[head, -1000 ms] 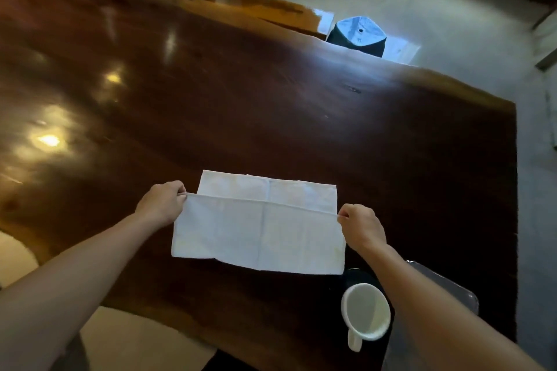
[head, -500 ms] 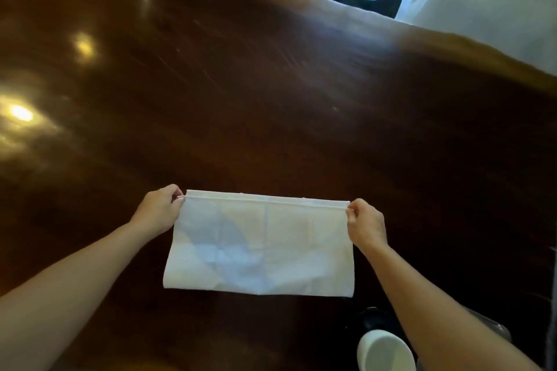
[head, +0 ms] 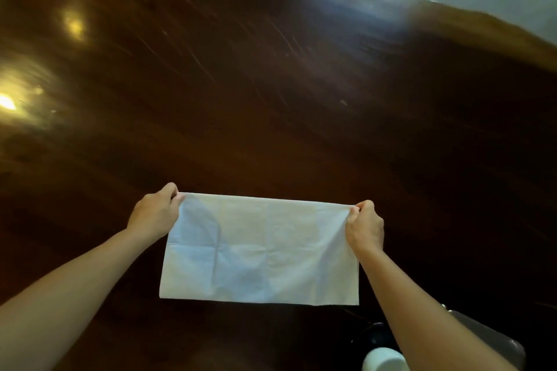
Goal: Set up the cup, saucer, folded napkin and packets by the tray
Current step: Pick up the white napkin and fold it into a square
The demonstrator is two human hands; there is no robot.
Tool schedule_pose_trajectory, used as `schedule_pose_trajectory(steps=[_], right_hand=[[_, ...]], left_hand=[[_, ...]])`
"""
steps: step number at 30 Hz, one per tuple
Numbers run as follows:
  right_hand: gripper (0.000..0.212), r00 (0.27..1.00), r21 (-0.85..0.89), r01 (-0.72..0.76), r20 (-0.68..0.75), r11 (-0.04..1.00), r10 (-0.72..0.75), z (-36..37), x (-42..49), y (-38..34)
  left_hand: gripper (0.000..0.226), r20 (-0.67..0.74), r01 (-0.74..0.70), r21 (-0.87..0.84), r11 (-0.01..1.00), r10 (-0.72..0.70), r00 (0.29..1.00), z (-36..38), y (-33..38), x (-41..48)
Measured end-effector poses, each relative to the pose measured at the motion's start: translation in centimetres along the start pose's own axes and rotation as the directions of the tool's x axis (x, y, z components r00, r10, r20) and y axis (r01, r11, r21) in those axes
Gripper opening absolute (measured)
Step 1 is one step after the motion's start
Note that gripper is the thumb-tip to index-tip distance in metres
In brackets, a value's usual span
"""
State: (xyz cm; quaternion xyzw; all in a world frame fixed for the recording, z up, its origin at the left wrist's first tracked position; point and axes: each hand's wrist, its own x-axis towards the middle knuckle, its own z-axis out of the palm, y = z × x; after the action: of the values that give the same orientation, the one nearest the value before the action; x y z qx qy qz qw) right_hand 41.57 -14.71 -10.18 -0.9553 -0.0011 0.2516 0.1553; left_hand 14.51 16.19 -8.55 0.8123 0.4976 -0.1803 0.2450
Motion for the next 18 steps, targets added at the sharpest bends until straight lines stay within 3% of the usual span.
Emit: schedule_pose_trajectory(steps=[5, 9, 12, 18], right_hand=[[0.014, 1.000, 0.055, -0.003, -0.003, 0.999, 0.004, -0.2, 0.2, 0.2], [0.026, 0.990, 0.154, -0.059, -0.118, 0.986, 0.078, -1.5, -0.4, 1.2], [0.035, 0.993, 0.104, -0.107, -0.041, 0.989, 0.112, -1.5, -2.2, 2.2], [0.022, 0.993, 0.021, -0.103, 0.063, 0.994, 0.102, -0.4, -7.3, 5.7]], left_hand=[[0.031, 0.029, 0.038, -0.010, 0.999, -0.038, 0.999, -0.2, 0.6, -0.3], [0.028, 0.024, 0.075, -0.070, 0.995, -0.073, 0.997, -0.5, 1.0, -1.0], [0.029, 0.012, 0.141, -0.048, 0.989, -0.140, 0.990, -0.1, 0.5, -2.2], [0.030, 0.156, 0.314, 0.022, 0.949, -0.314, 0.937, 2.1, -2.7, -6.8]])
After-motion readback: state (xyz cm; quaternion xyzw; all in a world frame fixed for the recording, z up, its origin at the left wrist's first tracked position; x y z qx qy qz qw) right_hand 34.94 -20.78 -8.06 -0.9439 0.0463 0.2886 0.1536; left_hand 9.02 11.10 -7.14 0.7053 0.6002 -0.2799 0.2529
